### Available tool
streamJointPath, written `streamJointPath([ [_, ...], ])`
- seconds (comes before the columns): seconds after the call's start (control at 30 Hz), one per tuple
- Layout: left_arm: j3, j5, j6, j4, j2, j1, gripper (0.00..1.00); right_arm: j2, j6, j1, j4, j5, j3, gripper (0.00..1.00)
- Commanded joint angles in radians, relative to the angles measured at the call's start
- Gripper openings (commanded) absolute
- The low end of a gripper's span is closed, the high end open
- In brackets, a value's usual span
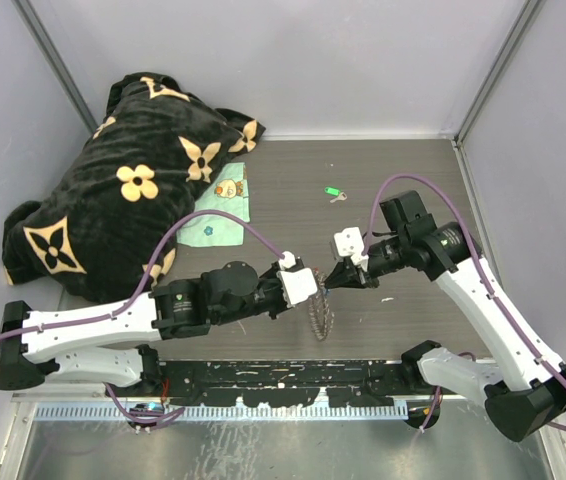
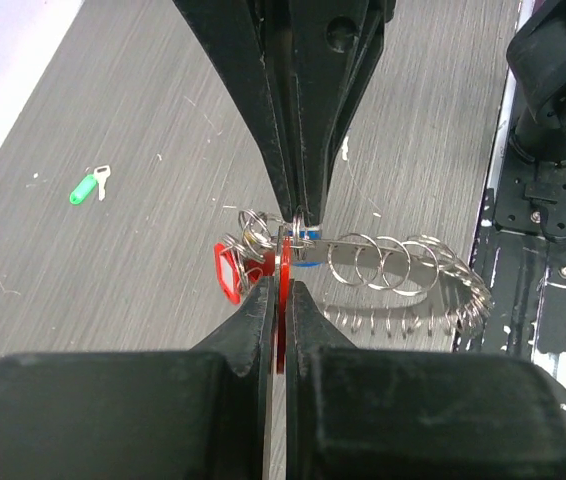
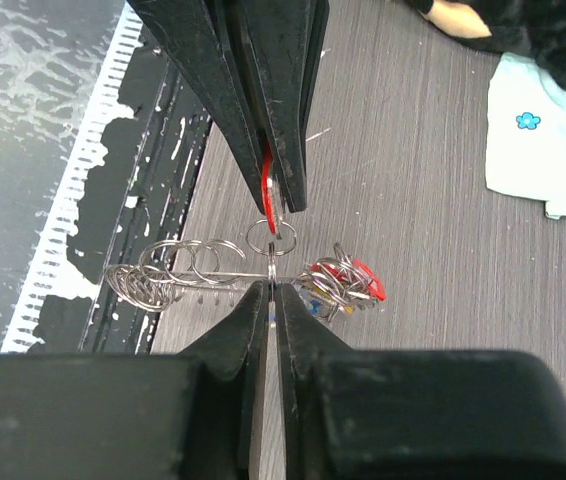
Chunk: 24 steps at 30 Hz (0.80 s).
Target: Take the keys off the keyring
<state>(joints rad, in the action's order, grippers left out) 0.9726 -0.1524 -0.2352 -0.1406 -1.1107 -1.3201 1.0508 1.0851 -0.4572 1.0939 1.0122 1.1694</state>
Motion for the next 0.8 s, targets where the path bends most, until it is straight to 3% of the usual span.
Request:
streamJointPath([
  [0.0,0.064,-0.015,-0.023,0.039,0.015,-0.003,0.00,-0.032,-0.017,0.021,-0.054,0.098,-0.012,0.15],
  [0.43,0.081,-0.002,-0.020,0.041,0.036,-0.004,0.00,-0.073,-0.072,0.109,-0.092,0.216,-0.059,0.27],
  [0.77,0.105,0.023,-0.011,0.038,0.030,-0.004,0.00,-0.096,-0.117,0.138,-0.140,0.342,-0.154,0.30],
])
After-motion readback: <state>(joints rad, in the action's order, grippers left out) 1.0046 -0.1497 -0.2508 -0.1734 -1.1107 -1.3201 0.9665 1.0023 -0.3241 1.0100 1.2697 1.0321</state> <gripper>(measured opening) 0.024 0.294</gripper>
